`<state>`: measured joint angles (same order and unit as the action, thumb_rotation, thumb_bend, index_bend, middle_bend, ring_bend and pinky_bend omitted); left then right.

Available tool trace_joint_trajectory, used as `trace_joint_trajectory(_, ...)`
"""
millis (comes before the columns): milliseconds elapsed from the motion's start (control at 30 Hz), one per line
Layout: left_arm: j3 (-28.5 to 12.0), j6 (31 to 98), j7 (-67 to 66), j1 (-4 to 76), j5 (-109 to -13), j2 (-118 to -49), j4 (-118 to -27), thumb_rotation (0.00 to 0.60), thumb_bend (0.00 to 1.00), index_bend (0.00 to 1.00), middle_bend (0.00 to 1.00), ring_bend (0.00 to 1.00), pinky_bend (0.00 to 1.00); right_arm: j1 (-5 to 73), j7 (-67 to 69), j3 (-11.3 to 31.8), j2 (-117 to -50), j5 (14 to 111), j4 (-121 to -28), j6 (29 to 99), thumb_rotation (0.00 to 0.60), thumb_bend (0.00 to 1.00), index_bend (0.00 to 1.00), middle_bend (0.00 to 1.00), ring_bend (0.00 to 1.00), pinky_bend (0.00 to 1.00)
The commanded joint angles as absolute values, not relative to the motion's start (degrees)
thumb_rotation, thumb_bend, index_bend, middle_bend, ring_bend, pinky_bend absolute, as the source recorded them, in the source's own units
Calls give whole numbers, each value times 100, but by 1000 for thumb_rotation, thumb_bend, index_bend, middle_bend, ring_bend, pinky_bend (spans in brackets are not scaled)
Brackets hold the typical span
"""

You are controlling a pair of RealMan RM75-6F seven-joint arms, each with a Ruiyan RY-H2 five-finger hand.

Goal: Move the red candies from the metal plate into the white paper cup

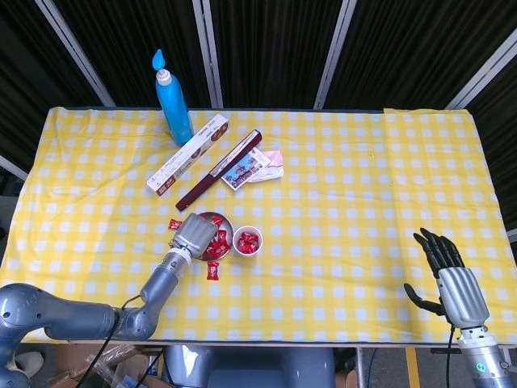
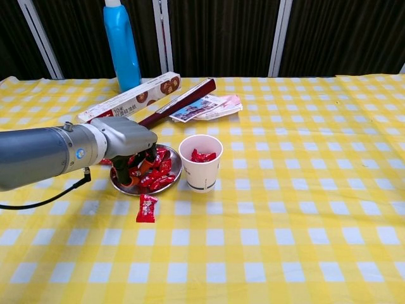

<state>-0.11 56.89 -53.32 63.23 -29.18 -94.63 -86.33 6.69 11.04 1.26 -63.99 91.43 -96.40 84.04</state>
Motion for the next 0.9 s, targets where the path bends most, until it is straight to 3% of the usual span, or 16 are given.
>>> trace_joint_trajectory(33, -34, 5720, -5310, 6303, -2980, -9435, -8643, 600, 466, 615, 686, 888, 962, 668, 1104, 127, -6399, 9145, -9638, 8408, 600, 388, 0, 0, 0, 0)
trace_joint_trajectory(367, -240, 5888, -5197, 6267, -3212, -9091, -8975, 600, 467, 615, 690, 888, 963, 669, 1130, 130, -6390, 9155, -9634, 8415, 600, 387, 0, 0, 0, 0)
trace_joint_trajectory(633, -667, 6141, -4824, 6248, -3690, -8654, -9633, 600, 458, 574, 678, 887, 963, 671, 1115, 127, -6392, 9156, -9640, 8410, 600, 388, 0, 0, 0, 0)
trace_joint_trajectory(900, -818, 6164, -4592, 6306, -4251, -8931, -9598, 600, 447, 561, 668, 888, 962, 662, 1110, 137, -6395, 9138, -9635, 8425, 600, 388, 0, 0, 0, 0)
